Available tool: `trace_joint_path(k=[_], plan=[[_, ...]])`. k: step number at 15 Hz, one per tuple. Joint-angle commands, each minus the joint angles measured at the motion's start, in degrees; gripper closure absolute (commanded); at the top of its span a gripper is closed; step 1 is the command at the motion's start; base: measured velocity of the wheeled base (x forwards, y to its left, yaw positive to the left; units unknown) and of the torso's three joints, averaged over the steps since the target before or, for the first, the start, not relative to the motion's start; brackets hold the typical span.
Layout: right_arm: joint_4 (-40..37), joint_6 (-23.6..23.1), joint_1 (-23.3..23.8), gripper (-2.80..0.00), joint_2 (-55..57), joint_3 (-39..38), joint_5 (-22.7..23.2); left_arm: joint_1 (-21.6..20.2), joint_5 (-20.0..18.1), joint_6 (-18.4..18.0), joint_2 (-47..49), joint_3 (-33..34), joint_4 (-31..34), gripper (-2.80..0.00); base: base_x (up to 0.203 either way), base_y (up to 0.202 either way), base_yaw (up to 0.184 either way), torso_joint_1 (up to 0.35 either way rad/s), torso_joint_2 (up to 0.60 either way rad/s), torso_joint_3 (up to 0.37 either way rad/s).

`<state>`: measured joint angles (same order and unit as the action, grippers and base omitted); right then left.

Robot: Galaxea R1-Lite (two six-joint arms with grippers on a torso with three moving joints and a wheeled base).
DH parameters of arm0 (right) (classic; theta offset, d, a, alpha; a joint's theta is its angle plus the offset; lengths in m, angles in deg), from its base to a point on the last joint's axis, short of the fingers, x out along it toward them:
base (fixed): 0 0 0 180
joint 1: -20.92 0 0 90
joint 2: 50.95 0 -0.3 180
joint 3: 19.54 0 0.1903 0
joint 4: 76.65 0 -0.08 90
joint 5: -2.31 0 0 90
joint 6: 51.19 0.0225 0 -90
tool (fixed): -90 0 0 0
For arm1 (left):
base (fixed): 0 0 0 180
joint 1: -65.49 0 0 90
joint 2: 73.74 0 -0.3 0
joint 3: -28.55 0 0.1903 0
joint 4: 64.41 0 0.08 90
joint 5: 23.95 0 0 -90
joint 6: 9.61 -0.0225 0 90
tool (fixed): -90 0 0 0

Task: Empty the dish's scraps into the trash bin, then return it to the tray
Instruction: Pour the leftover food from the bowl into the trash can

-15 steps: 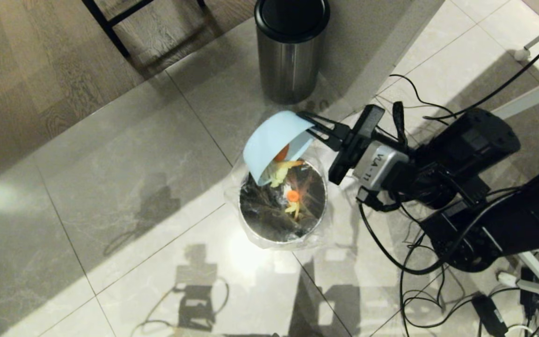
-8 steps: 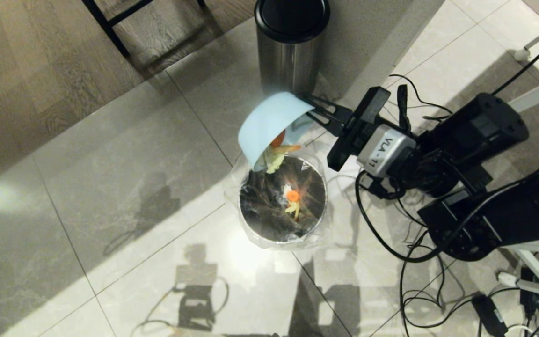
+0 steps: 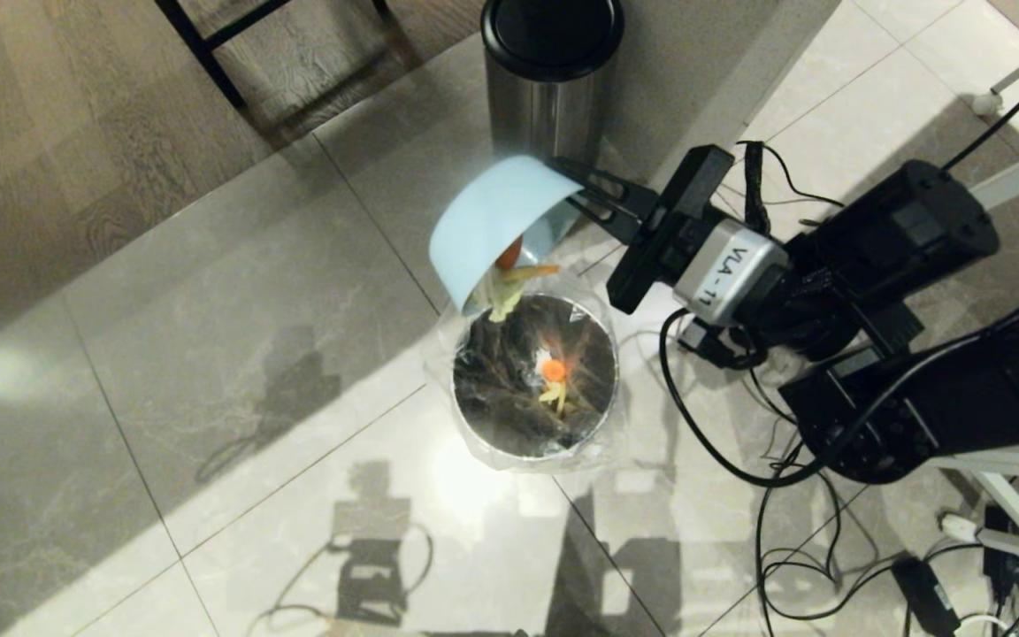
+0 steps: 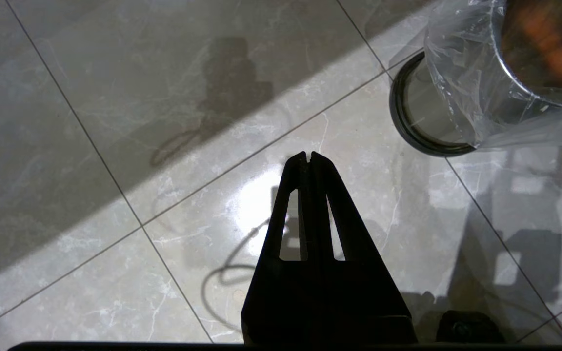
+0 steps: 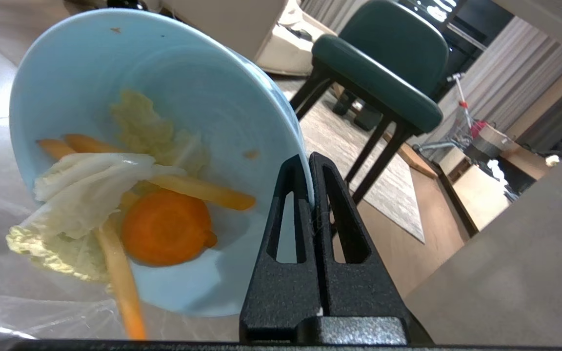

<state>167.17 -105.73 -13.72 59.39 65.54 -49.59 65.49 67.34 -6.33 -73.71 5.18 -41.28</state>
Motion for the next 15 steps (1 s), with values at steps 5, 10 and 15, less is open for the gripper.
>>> trace_joint_path(k=[5, 10, 15], plan=[[2.8, 0.0, -0.2, 0.00, 0.0, -0.2, 0.6, 0.0, 0.0, 0.1, 0.1, 0.0, 0.0, 0.00, 0.000, 0.000, 0.000, 0.000, 0.00, 0.000], [2.8, 0.0, -0.7, 0.00, -0.6, 0.1, 1.6, 0.0, 0.0, 0.1, 0.1, 0.0, 0.0, 0.00, 0.000, 0.000, 0.000, 0.000, 0.00, 0.000], [2.8, 0.7, -0.8, 0.00, -0.8, 0.9, 3.1, 0.0, 0.0, 0.1, 0.1, 0.0, 0.0, 0.00, 0.000, 0.000, 0.000, 0.000, 0.00, 0.000]])
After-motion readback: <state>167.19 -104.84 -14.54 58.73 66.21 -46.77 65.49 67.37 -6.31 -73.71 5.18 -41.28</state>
